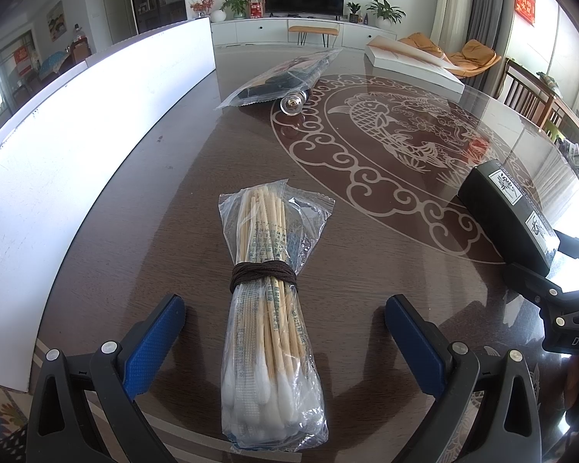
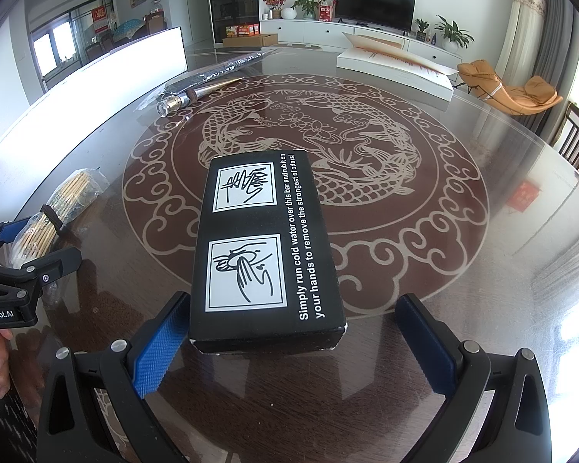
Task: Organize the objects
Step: 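Hold the cotton swab bag and black soap box above the table with both tools, then carry the swab bag and soap box over the white box with both tools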
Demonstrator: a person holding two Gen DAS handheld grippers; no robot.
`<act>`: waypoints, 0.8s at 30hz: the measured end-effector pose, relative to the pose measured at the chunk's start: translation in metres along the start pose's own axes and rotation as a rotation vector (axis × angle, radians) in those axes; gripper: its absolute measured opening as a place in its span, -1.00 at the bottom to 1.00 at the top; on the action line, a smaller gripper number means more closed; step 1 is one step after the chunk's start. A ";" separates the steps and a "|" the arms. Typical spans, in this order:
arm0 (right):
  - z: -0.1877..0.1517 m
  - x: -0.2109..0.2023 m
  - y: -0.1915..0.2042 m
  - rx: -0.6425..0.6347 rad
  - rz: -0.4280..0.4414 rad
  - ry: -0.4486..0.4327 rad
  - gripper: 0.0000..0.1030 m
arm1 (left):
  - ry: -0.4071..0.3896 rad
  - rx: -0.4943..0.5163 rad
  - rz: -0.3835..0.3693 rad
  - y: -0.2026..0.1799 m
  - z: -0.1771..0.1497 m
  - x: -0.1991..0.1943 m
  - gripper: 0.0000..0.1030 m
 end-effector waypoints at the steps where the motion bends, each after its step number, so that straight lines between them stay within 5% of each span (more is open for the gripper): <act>1: 0.000 0.000 0.000 0.000 0.000 0.000 1.00 | -0.001 0.000 0.000 0.000 0.000 0.000 1.00; 16: 0.000 0.000 0.000 -0.001 0.002 0.006 1.00 | -0.002 0.000 -0.001 0.000 0.000 0.001 1.00; 20: 0.001 0.006 0.002 -0.021 0.043 0.135 1.00 | -0.001 0.001 -0.003 0.000 -0.001 0.001 1.00; 24: 0.021 0.012 0.009 -0.010 0.096 0.150 1.00 | 0.000 0.002 -0.003 0.000 -0.001 0.001 1.00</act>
Point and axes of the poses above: each gripper's, at about its wrist camera, not at the fingertips, and x roughly the way its jaws point, y to its left, z to its top, the point moved 10 cm from there along x, roughly the way its jaws point, and after that the axes turned 15 degrees about -y, right-handed, at the moved point
